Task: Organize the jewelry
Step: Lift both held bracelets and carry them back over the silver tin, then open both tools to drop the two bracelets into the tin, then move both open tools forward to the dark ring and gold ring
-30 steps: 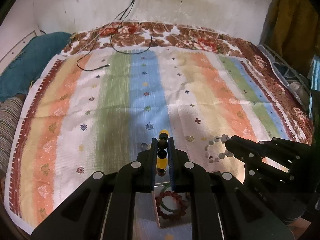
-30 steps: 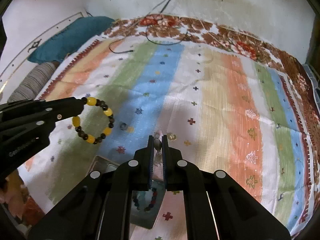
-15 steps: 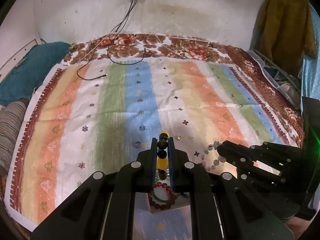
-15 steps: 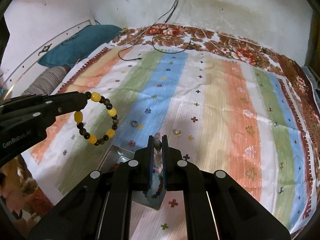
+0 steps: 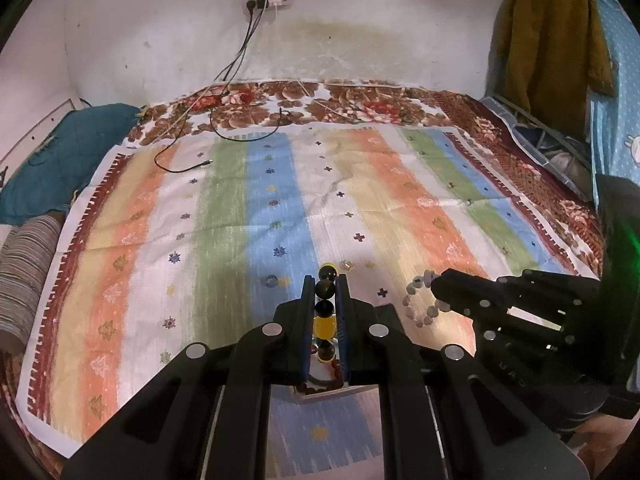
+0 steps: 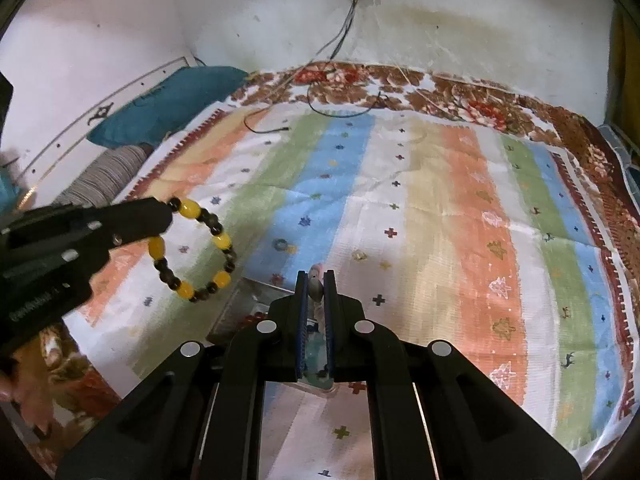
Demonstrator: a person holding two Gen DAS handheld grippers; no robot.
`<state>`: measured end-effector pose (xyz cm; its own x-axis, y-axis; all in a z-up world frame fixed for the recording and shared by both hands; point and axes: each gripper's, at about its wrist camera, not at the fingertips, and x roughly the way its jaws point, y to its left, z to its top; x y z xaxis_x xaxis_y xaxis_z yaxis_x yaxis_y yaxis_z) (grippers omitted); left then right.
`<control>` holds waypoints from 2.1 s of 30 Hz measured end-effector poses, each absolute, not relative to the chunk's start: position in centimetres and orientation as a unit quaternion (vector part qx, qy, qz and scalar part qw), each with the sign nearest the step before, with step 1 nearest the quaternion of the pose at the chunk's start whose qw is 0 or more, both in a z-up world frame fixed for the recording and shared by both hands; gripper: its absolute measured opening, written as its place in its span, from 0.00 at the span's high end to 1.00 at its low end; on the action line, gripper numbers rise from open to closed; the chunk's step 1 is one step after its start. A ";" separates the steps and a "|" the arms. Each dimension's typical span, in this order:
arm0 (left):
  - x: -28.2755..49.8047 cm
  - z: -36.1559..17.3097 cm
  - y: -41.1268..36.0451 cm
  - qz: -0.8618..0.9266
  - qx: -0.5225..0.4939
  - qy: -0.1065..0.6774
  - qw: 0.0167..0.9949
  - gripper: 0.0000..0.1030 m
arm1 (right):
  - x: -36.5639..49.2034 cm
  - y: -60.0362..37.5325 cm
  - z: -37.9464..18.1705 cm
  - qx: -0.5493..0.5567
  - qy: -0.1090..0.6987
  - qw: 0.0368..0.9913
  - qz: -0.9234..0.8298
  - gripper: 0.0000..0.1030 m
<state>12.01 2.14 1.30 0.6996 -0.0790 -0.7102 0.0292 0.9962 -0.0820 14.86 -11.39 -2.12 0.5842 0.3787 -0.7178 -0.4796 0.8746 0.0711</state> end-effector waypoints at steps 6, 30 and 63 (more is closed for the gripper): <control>11.5 1.1 2.1 -0.031 -0.035 0.390 0.920 0.91 | 14.6 -11.2 -2.2 -0.067 0.388 0.885 0.250 0.92; 15.2 -2.2 5.8 0.030 -0.086 0.448 0.889 0.54 | 19.8 -11.1 -5.0 -0.058 0.444 0.874 0.189 0.37; 25.1 -10.3 7.8 0.035 -0.097 0.532 0.840 0.49 | 28.6 -9.4 -11.9 -0.053 0.524 0.833 0.168 0.28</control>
<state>25.15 7.85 -10.29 0.4312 -0.0454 -0.9011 -0.1619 0.9786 -0.1267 28.57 -9.41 -11.93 0.3946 0.2239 -0.8911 -0.3356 0.9380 0.0871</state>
